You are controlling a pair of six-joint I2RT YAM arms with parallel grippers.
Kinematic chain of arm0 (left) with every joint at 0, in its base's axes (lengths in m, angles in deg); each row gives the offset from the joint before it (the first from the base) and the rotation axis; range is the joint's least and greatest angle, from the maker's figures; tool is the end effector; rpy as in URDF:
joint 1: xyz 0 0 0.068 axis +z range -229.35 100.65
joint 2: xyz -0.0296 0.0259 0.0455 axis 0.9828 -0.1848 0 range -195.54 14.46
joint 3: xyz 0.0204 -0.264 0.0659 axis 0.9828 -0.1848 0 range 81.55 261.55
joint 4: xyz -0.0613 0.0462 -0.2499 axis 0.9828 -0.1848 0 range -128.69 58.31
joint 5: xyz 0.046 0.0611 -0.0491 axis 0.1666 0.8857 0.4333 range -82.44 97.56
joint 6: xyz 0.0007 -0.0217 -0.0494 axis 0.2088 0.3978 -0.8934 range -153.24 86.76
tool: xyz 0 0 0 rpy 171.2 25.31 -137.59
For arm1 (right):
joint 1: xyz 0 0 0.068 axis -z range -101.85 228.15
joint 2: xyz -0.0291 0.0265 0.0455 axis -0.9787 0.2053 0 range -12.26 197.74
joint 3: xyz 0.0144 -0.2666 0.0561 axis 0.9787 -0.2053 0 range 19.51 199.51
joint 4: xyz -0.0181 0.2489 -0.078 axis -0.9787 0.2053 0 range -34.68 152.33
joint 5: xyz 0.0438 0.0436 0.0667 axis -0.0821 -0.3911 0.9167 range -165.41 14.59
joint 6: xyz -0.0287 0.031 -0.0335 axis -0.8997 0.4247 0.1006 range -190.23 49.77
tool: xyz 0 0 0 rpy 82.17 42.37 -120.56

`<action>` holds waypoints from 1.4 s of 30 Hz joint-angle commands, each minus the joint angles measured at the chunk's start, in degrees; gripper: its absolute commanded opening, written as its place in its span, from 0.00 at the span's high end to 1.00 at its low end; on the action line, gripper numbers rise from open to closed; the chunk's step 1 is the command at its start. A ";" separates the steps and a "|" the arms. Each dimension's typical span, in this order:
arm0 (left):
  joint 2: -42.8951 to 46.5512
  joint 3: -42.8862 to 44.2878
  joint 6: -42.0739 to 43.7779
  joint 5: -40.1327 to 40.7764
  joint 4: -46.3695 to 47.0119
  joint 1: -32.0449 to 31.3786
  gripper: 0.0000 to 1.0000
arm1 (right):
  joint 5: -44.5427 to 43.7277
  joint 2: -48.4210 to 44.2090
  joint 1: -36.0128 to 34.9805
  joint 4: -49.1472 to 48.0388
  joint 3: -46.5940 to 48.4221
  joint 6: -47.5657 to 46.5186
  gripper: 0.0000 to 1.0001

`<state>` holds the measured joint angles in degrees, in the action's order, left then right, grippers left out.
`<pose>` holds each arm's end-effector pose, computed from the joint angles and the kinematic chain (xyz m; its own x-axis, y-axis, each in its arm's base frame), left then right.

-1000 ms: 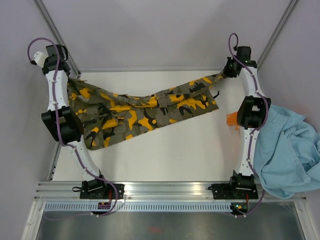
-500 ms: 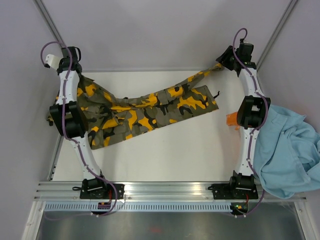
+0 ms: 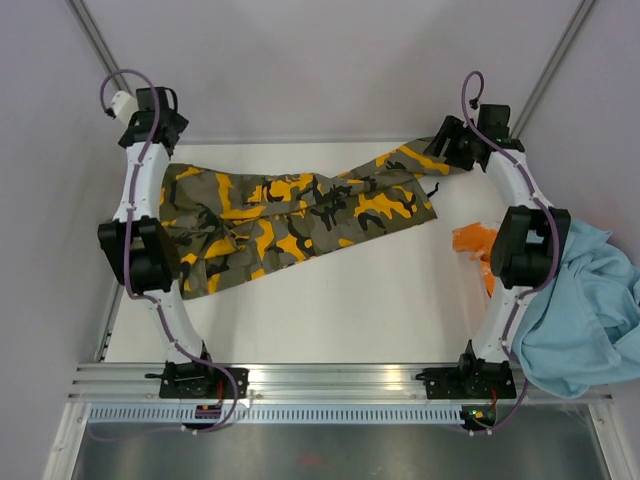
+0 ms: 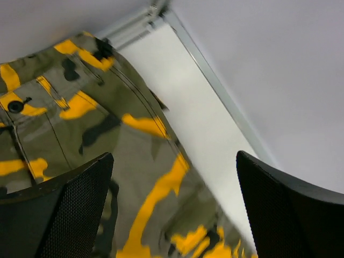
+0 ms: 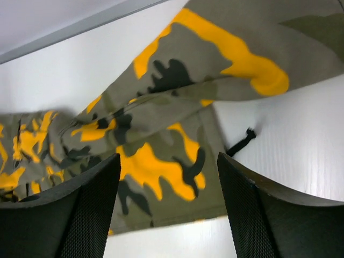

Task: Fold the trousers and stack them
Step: Flatten the trousers out

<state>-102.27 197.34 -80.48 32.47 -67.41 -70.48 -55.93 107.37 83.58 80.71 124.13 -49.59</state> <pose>0.4620 0.0872 0.3419 -0.0527 -0.6823 -0.7292 -0.7547 0.5054 -0.4183 0.4836 -0.0341 0.2677 -0.6615 0.3967 -0.6365 0.0743 0.8791 0.4708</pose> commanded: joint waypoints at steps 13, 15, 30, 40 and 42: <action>40.33 -40.78 15.61 -4.51 3.82 -17.04 0.00 | -14.73 -12.24 -13.61 0.63 -25.60 -5.09 0.30; 42.97 -43.88 15.25 -4.69 3.47 -17.04 0.00 | -16.93 -10.40 -13.61 0.19 -25.52 -4.82 0.31; 50.37 -54.79 13.67 -2.32 0.13 -17.04 0.00 | -31.61 4.45 -13.69 3.43 -15.68 2.03 0.21; 49.40 -54.97 14.11 -0.83 0.31 -16.95 0.00 | -39.96 1.31 -12.73 1.69 -22.69 1.59 1.00; 49.14 -54.88 14.46 -0.65 0.48 -16.86 0.00 | -39.88 -1.24 -10.46 0.98 -24.28 1.07 1.00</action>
<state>-53.47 142.22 -66.56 30.00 -67.59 -87.45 -90.72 107.83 69.57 78.02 104.11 -47.49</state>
